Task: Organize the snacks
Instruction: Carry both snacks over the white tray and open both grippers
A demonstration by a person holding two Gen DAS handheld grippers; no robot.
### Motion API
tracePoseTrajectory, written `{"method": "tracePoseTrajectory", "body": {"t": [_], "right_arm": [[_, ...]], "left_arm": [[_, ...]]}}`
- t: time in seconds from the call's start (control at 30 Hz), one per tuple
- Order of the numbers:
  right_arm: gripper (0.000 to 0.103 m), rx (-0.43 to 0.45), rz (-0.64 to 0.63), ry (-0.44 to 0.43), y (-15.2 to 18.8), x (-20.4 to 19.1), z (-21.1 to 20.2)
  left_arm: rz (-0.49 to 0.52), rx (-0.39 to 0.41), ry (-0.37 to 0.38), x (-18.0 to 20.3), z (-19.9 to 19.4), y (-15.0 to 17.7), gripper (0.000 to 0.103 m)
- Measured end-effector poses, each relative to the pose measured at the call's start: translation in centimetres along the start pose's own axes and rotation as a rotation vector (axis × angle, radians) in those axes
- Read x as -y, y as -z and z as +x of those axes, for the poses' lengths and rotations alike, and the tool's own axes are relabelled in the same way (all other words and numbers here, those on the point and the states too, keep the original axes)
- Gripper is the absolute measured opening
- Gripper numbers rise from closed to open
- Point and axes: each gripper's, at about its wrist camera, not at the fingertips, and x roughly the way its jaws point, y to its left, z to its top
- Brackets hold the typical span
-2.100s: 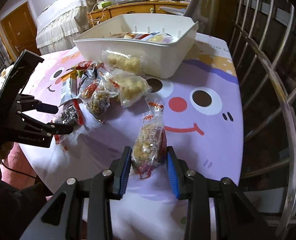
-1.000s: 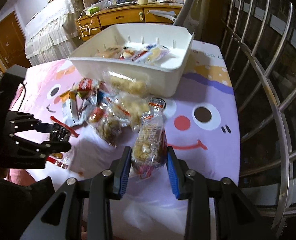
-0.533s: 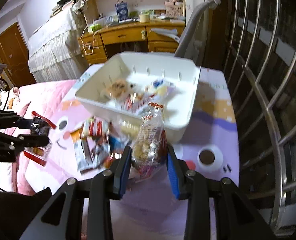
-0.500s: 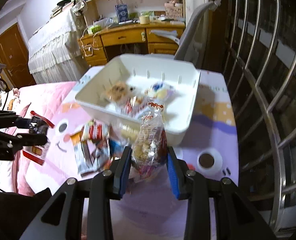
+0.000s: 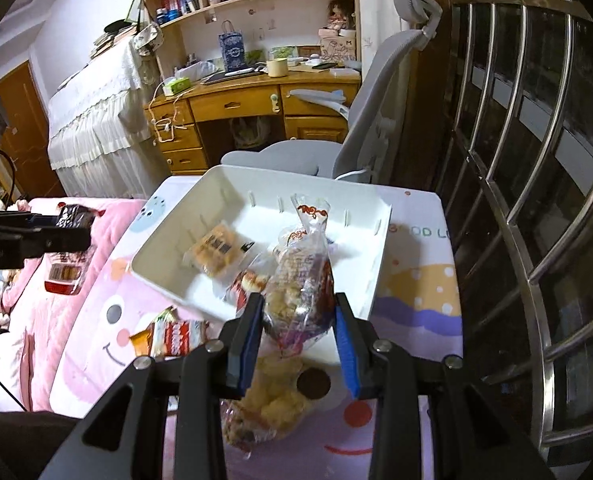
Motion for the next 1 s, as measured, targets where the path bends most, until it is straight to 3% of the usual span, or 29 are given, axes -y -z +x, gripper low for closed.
{"method": "tracePoseTrajectory", "body": {"t": [0.3, 0.37, 0.43, 0.47, 0.6, 1.0], "right_arm": [[0.035, -0.03, 0.088, 0.046, -1.4, 2.2, 2.7], [0.035, -0.038, 0.11, 0.052, -1.5, 2.6, 3.3], [0.037, -0.057, 0.132, 0.063, -1.5, 2.9, 3.9], [0.038, -0.067, 0.142, 0.065, -1.5, 3.0, 4.2], [0.051, -0.071, 0.149, 0.07, -1.5, 3.0, 4.2], [0.064, -0.092, 0.248, 0.012, 0.1, 3.7, 2.7]], "left_arm": [[-0.024, 0.023, 0.045, -0.6, 4.3, -2.6, 0.05], [-0.033, 0.013, 0.038, -0.4, 5.2, -2.8, 0.055], [-0.049, 0.001, 0.032, -0.3, 5.7, -2.9, 0.077], [-0.055, 0.004, 0.031, -0.4, 5.7, -2.9, 0.079], [-0.057, 0.006, 0.033, -0.3, 5.6, -2.7, 0.081], [-0.124, 0.026, -0.059, -0.5, 3.0, -0.1, 0.081]]}}
